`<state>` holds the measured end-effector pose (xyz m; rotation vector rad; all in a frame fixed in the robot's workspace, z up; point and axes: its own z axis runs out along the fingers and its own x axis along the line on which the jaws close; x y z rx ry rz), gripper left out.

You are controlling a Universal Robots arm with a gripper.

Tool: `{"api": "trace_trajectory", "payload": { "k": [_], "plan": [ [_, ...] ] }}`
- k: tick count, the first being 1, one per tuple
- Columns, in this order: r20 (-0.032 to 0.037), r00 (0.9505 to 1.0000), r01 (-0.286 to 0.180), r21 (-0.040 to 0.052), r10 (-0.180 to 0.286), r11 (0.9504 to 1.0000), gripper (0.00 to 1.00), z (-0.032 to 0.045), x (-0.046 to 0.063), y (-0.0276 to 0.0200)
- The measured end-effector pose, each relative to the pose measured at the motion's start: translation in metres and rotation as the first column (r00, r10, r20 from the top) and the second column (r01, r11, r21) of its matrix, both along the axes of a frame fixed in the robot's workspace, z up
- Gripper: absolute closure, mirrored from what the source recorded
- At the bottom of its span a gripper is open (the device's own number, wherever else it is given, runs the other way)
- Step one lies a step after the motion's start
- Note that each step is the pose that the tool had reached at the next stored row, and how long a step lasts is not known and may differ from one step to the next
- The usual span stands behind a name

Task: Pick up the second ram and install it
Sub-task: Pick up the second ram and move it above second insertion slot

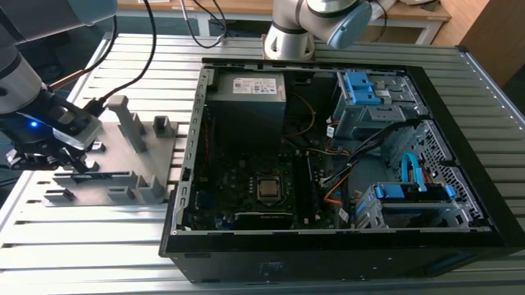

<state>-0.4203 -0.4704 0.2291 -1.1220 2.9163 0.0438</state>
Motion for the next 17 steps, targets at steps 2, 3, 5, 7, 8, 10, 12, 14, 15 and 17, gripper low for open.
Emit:
{"api": "trace_trajectory", "payload": {
  "k": [2,3,5,7,8,10,12,14,15,17],
  "plan": [
    [0.0,0.9999,-0.013,0.0,0.013,0.9999,0.9,0.0,0.0,0.0],
    [0.0,0.9998,-0.019,0.0,0.019,0.9998,0.9,0.0,0.0,0.0],
    [0.0,0.9995,-0.03,0.0,0.03,0.9995,0.9,0.0,0.0,0.0],
    [0.0,0.9991,-0.042,0.0,0.042,0.9991,0.9,0.0,0.0,0.0],
    [0.0,0.9988,-0.048,0.0,0.048,0.9988,0.9,0.0,0.0,0.0],
    [0.0,0.9982,-0.06,0.0,0.06,0.9982,0.9,0.0,0.0,0.0],
    [0.0,0.9974,-0.072,0.0,0.072,0.9974,0.9,0.0,0.0,0.0],
    [0.0,0.9965,-0.084,0.0,0.084,0.9965,0.9,0.0,0.0,0.0],
    [0.0,0.9959,-0.09,0.0,0.09,0.9959,0.9,0.0,0.0,0.0],
    [0.0,0.9948,-0.102,0.0,0.102,0.9948,0.9,0.0,0.0,0.0]
  ]
}}
